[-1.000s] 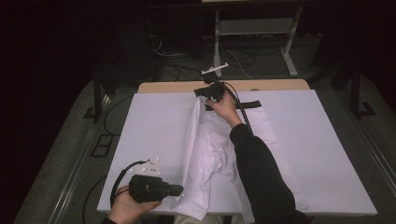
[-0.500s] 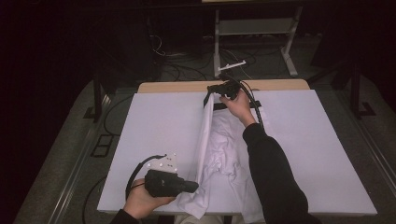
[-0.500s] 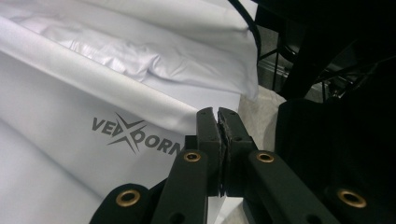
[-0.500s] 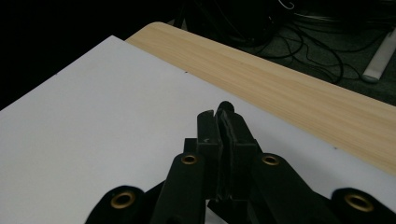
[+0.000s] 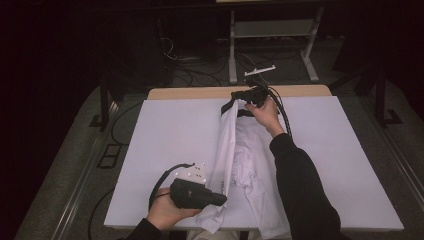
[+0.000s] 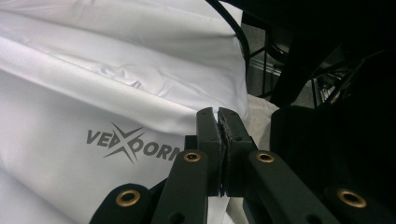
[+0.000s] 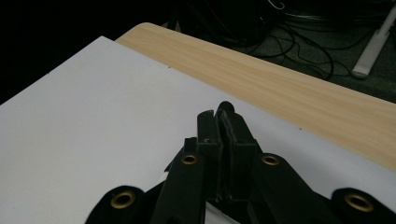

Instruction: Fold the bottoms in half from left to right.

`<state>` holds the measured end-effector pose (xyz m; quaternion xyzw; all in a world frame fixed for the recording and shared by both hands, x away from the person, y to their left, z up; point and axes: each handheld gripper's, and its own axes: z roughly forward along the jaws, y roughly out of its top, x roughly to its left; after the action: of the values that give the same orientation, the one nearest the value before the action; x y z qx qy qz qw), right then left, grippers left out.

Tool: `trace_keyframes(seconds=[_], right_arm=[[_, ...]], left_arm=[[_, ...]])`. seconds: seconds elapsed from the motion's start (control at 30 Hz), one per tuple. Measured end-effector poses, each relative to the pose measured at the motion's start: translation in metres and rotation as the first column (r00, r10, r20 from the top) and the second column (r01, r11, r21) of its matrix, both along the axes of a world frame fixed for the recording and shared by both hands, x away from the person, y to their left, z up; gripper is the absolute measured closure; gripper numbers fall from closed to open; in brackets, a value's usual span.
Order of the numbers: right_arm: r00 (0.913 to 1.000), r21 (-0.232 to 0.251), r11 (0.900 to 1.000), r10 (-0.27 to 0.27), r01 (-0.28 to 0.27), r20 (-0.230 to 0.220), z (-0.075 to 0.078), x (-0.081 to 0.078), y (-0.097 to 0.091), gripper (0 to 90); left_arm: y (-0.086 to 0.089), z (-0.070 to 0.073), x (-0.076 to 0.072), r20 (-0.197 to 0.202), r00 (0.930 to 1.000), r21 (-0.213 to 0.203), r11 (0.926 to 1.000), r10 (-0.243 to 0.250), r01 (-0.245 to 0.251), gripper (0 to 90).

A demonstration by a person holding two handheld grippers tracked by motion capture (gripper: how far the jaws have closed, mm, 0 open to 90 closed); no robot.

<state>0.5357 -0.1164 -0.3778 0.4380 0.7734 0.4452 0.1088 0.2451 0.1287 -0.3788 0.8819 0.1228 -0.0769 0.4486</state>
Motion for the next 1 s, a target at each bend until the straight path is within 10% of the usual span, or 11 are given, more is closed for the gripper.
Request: trace_keyframes(seconds=[1.0], right_arm=[[0.9998, -0.01, 0.9999, -0.005, 0.005, 0.017, 0.006, -0.008, -0.037, 85.2]], left_arm=[[-0.066, 0.007, -0.001, 0.019, 0.9914, -0.064, 0.9894, -0.13, 0.131, 87.8]])
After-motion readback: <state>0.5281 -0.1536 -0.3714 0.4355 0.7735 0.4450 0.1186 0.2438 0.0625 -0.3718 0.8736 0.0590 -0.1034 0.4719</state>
